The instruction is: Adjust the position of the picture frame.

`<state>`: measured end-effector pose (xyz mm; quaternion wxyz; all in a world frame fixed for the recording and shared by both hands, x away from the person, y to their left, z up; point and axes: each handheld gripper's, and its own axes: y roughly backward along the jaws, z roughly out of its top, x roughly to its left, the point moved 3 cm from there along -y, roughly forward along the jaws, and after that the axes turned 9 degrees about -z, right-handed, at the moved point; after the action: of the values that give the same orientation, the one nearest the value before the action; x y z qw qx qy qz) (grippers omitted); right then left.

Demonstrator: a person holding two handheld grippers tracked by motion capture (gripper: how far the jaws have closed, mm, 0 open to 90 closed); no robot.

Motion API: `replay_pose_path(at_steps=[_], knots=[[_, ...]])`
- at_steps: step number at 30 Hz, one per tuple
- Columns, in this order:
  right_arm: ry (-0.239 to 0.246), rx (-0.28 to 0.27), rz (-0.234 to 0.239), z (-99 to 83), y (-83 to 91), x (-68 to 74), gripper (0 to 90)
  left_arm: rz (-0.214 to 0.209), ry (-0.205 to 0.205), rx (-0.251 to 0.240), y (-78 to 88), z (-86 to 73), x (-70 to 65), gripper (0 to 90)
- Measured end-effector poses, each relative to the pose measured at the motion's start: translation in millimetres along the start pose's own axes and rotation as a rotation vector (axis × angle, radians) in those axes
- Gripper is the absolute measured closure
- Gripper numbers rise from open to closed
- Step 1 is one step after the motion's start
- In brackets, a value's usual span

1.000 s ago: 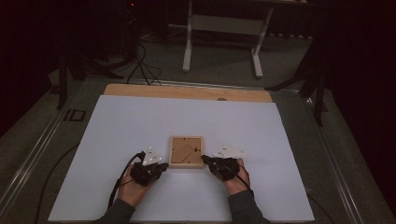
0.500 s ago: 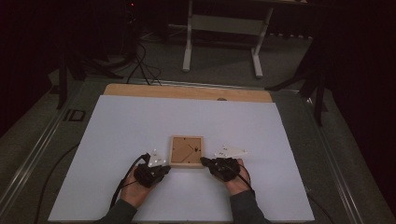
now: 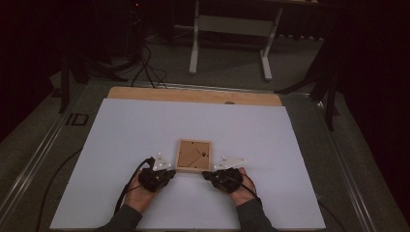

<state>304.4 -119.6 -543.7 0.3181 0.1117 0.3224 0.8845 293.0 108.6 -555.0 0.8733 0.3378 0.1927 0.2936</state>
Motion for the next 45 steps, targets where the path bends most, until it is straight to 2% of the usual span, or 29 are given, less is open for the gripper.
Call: replay_pose_path(at_steps=[5,22,29,35,41,45], knots=[[-0.003,0.023,-0.024,-3.0,-4.6,-4.5,89.7,0.005,-0.003,0.0,-0.4,0.3,-0.9,88.7],[-0.042,0.017,-0.068,-3.3,-2.0,-12.7,89.7,-0.002,-0.001,0.0,-5.9,2.5,-2.0,87.4],[-0.05,-0.045,-0.065,2.0,6.2,-13.4,89.7,-0.003,-0.009,-0.003,-2.1,3.9,-4.4,83.3],[-0.056,-0.078,-0.08,4.2,8.8,-16.0,89.7,-0.017,-0.005,-0.058,9.3,7.3,-6.5,78.6],[-0.058,-0.085,-0.099,5.3,7.3,-18.2,89.7,-0.029,-0.002,-0.117,16.1,10.1,-6.4,65.2],[-0.062,-0.086,-0.108,6.3,5.6,-20.4,89.7,-0.028,0.003,-0.135,18.9,11.9,-6.1,59.5]])
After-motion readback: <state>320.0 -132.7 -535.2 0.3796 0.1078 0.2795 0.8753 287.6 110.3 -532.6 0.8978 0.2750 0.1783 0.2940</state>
